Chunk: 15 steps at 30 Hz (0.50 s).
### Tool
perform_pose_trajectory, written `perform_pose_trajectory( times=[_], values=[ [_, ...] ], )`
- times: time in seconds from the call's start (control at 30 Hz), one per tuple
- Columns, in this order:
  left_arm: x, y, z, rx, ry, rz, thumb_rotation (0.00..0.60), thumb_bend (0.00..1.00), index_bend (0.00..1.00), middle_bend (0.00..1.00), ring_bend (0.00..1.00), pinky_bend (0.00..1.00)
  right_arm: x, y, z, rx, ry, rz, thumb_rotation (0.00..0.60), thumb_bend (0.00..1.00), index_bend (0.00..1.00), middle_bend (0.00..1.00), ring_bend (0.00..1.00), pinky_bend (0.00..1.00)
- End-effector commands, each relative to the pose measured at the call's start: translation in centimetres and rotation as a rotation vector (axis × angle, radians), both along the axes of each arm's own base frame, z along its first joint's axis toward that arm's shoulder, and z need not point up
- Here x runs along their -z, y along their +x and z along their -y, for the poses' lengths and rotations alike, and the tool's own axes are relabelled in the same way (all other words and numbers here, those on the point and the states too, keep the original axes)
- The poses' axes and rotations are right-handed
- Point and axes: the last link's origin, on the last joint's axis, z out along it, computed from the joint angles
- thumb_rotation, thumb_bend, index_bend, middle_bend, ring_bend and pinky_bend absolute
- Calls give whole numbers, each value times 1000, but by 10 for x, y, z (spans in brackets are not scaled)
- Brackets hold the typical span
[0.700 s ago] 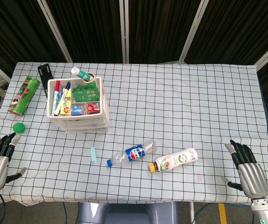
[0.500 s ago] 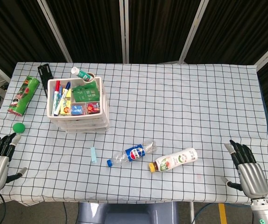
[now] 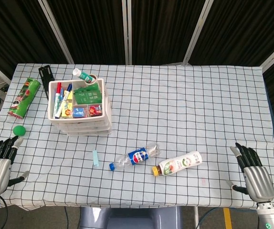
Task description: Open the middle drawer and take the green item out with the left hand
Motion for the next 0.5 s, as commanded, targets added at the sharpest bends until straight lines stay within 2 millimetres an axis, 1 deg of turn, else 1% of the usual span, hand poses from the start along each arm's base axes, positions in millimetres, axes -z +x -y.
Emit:
perform_pose_trajectory(
  times=[0.03, 0.07, 0.1, 0.13, 0.17, 0.23, 0.3, 0.37, 0.4, 0.5],
  values=[
    [4, 5, -4, 10, -8, 55, 600, 324, 0, 284, 296, 350, -1, -1, 0, 5, -1, 4, 600, 40, 0, 0, 0, 0],
    [6, 6, -4, 12, -10, 75, 600, 381, 0, 394, 390, 422, -2, -1, 0, 6, -2, 5, 600, 40, 0, 0, 0, 0],
    [9, 8, -5, 15, -22, 109, 600, 466, 0, 521, 497, 495, -2, -1, 0, 7, -3, 7, 600, 40, 0, 0, 0, 0],
    [12, 10, -6, 13, -43, 149, 600, 565, 0, 603, 566, 537, -2, -1, 0, 8, -4, 9, 600, 40, 0, 0, 0, 0],
    [16, 11, -6, 8, -67, 187, 600, 648, 0, 657, 611, 566, -3, -1, 0, 8, -5, 11, 600, 40, 0, 0, 0, 0],
    [25, 17, -10, 3, -135, 288, 600, 752, 2, 714, 657, 608, -4, -1, 0, 6, -7, 15, 600, 40, 0, 0, 0, 0],
    [33, 22, -15, 3, -196, 372, 600, 809, 7, 737, 674, 642, -5, -1, 0, 8, -8, 18, 600, 40, 0, 0, 0, 0],
    [41, 30, -21, -20, -268, 465, 600, 859, 10, 746, 680, 662, -5, -1, 0, 11, -9, 20, 600, 39, 0, 0, 0, 0],
    [46, 35, -27, -45, -308, 546, 600, 871, 11, 748, 682, 665, -6, -1, 1, 15, -9, 23, 600, 39, 0, 0, 0, 0],
    [54, 38, -40, -86, -351, 636, 600, 900, 11, 755, 686, 675, -7, -2, 1, 18, -9, 25, 600, 39, 0, 0, 0, 0]
  ],
)
